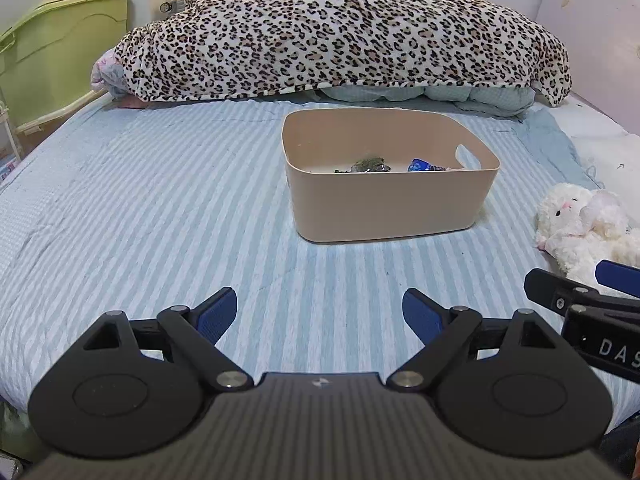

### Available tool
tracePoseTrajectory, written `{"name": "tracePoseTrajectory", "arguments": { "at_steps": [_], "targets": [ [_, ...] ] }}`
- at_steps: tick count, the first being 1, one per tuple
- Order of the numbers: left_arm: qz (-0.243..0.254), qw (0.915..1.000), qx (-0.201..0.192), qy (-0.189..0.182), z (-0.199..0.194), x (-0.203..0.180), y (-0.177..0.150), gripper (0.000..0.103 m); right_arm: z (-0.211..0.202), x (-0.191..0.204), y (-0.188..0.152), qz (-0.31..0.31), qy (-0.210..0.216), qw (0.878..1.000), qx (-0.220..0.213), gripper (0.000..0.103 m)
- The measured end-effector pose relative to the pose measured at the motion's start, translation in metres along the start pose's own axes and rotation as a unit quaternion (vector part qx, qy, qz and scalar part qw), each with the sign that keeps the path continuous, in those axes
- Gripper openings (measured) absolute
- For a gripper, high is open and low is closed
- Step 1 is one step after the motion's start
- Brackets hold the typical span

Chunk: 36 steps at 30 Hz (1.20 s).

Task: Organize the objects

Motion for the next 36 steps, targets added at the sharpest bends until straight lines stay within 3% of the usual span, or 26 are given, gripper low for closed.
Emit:
{"name": "tracePoseTrajectory", "arguments": {
  "at_steps": [36],
  "targets": [
    [0.003, 0.9999, -0.006, 0.009, -0.026, 0.001, -0.004, 0.090, -0.022, 0.000, 0.002, 0.001, 0.009, 1.000, -0.017, 0.084]
  ]
}}
Point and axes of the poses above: each gripper's, at about its wrist camera, not at the fingertips, and z roughly the way its jaws point, x to its left, y to its top, the point moved 9 cm from there along z, roughly the way its jaws point, and after that the axes turned 15 degrees about -x, right-handed, at the moved point
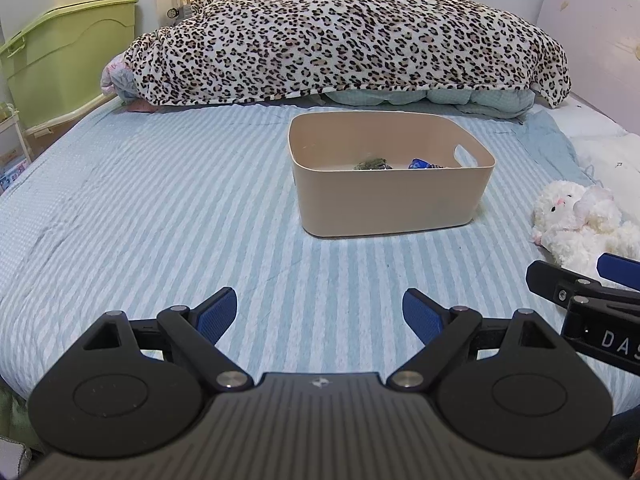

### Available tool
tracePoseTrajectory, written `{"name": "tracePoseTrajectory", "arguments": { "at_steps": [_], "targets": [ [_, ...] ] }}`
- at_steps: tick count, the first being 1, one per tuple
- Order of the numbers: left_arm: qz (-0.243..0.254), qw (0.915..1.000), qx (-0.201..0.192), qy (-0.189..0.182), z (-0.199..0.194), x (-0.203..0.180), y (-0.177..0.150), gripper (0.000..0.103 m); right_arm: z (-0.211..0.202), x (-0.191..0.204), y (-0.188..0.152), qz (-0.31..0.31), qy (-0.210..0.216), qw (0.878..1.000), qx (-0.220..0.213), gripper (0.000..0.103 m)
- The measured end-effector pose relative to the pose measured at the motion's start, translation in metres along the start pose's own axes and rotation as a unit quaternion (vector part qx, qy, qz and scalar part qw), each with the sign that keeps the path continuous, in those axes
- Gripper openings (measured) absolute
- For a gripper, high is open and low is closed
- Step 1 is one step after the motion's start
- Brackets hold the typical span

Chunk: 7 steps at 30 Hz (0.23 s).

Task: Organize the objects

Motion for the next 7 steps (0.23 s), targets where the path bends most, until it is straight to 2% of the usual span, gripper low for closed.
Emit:
{"name": "tracePoseTrajectory", "arguments": {
  "at_steps": [7],
  "targets": [
    [-0.003, 1.0000, -0.001, 0.002, 0.0004, 0.0021, -0.0008, 0.091, -0.0002, -0.0019, -0.0009, 0.003, -0.002, 1.000, 0.001, 0.084]
  ]
}}
Point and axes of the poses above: each gripper's, at about its wrist camera, not at the fingertips, and z roughly the way its jaws point, x to its left, y to its top, the point moved 9 cm from there along z, roughly the way its jaws point, and after that the axes turned 15 degrees about -x, right-handed, at the moved point
